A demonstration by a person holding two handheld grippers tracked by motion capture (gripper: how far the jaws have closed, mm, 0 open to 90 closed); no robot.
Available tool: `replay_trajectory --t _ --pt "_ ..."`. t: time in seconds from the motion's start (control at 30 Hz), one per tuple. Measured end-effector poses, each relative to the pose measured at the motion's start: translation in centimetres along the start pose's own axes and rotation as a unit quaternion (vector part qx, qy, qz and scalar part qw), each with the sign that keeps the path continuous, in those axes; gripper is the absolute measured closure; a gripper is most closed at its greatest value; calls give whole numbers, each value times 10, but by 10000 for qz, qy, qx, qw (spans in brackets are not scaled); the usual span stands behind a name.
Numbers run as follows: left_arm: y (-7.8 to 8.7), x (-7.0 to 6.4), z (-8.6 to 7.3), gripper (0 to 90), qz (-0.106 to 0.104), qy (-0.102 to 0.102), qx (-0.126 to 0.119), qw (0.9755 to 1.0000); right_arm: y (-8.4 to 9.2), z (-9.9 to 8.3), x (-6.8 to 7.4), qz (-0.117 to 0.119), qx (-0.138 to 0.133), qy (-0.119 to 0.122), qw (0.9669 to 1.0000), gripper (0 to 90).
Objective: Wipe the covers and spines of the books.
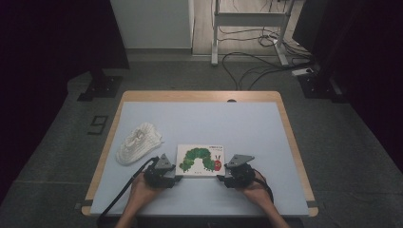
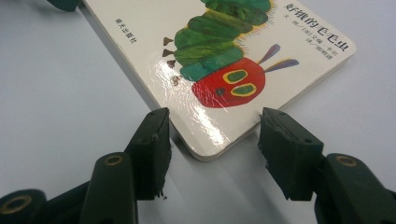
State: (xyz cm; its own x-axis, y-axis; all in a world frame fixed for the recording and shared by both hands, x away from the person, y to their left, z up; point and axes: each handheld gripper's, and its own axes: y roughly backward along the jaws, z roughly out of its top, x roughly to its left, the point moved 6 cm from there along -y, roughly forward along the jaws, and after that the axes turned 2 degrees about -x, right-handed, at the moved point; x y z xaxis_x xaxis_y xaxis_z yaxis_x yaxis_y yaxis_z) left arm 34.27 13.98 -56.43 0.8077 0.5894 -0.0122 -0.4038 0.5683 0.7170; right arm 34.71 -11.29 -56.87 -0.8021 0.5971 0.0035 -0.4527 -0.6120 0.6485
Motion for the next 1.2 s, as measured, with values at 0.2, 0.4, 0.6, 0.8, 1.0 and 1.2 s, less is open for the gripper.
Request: replay_trajectory --t 0.2,0.4,0.6,0.8,1.0,1.2 --pt "-5 11 6 470 87 67 -9 9999 -6 5 -8 -70 -29 -53 10000 435" --pt "-12 22 13 440 176 120 -2 9998 -12 11 -19 -168 -24 -71 9998 460" --pt "-18 33 20 441 292 122 1 9995 -19 17 -30 -270 -3 -128 9996 477" --pt "-23 44 24 440 303 179 -22 9994 -26 23 -39 -339 -15 -199 9992 483" --pt "-27 53 28 436 333 242 -50 9991 -30 28 -46 -409 -5 -192 9990 494" --pt "-28 56 28 424 354 303 -92 9989 -33 31 -50 -412 20 -204 9989 496"
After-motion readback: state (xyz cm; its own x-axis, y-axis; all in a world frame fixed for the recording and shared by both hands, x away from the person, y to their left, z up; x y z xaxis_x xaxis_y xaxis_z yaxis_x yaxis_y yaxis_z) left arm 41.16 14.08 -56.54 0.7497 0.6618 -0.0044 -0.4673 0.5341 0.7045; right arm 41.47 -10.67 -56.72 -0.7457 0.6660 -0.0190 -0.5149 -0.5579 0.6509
